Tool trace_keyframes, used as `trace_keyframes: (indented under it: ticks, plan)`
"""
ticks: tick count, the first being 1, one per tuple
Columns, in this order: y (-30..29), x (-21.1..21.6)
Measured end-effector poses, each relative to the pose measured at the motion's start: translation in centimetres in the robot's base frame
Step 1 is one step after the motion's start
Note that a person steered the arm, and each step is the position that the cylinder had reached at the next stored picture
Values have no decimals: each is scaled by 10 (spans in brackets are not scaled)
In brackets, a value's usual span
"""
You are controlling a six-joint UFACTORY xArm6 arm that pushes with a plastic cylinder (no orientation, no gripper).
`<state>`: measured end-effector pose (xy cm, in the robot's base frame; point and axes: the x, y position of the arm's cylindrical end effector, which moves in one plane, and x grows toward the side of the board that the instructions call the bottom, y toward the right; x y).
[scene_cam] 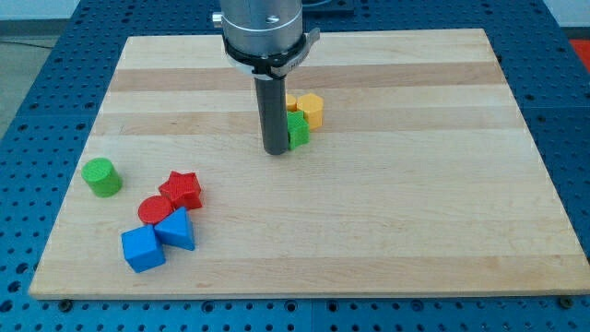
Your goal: Push the green circle to the top of the yellow blocks
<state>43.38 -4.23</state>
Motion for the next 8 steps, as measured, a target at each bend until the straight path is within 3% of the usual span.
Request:
trace_keyframes:
  ticks: [2,4,5,6,8]
  plan:
    - [-18,24]
    - [-125,-8]
    - [-217,-9]
    - [-263,-9]
    - [-262,68]
